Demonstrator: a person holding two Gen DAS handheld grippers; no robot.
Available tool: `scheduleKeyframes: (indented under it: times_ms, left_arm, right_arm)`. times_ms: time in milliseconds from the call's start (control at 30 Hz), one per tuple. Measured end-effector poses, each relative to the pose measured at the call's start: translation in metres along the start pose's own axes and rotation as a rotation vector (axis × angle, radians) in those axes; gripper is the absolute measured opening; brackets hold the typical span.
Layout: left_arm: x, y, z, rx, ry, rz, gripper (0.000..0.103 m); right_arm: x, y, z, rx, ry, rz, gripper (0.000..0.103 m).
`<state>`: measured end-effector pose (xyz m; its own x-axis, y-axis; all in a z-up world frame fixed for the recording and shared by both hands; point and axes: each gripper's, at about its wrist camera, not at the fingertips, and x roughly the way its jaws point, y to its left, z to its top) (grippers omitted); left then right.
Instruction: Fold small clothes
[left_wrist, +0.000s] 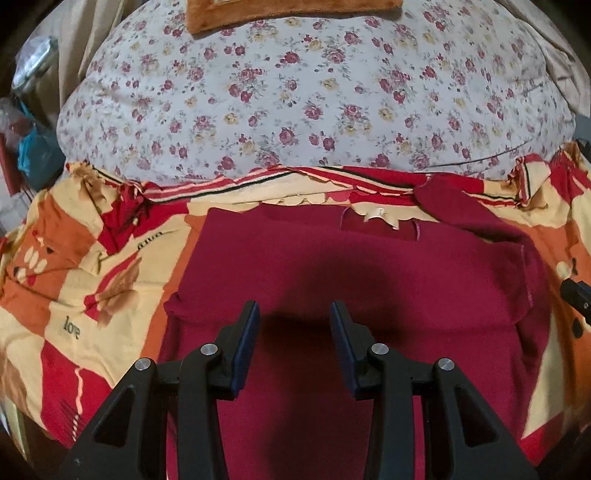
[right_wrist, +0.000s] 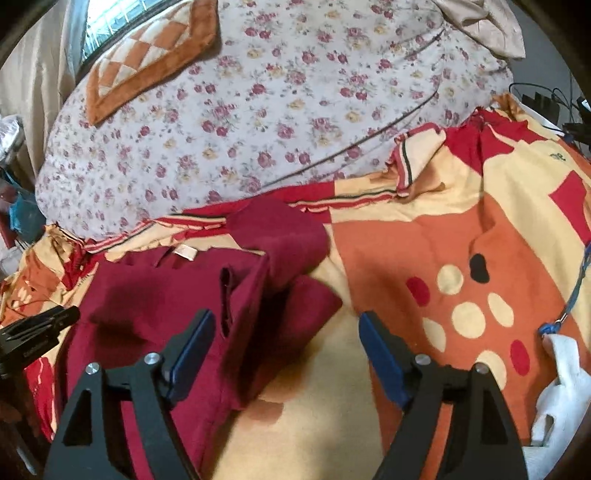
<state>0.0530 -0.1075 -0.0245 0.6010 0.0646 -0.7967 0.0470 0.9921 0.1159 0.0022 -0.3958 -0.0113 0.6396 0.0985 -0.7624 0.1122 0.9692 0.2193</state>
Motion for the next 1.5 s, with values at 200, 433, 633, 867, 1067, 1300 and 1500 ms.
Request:
scheduleKeyframes:
  times_ms: [200,433,633,867,1067,1300,1500]
  left_arm:
    - [0.009,0.015,-0.003,-0.005,-0.012,0.004,0.019]
    - [0.018,0.033,-0.001,-0.033,-0.027,-0.004,0.019]
    - [0.03,0.034,0.005,-0.009,-0.046,0.021,0.019]
    - [0.052,0.039,0.014,-0.022,-0.015,-0.01,0.019]
    - [0.081,0.046,0.007,-0.061,0.071,-0.051,0.019]
    - [0.085,0.048,0.004,-0.065,0.086,-0.068,0.019]
    - [0.071,0.059,0.011,-0.064,0.09,-0.074,0.019]
  right_arm:
    - [0.013,0.004,-0.003,0.002,-0.028,-0.05,0.083]
    - [0.02,0.009,-0.003,-0.033,-0.074,-0.085,0.083]
    - [0.017,0.013,-0.002,-0.08,-0.098,-0.105,0.083]
    - [0.01,0.011,0.021,-0.093,-0.093,-0.056,0.083]
    - [0.018,0.009,0.056,-0.143,-0.064,-0.057,0.083]
    - [0.056,0.033,0.097,-0.229,0.017,0.005,0.083]
    - [0.138,0.067,0.097,-0.385,0.249,0.012,0.075]
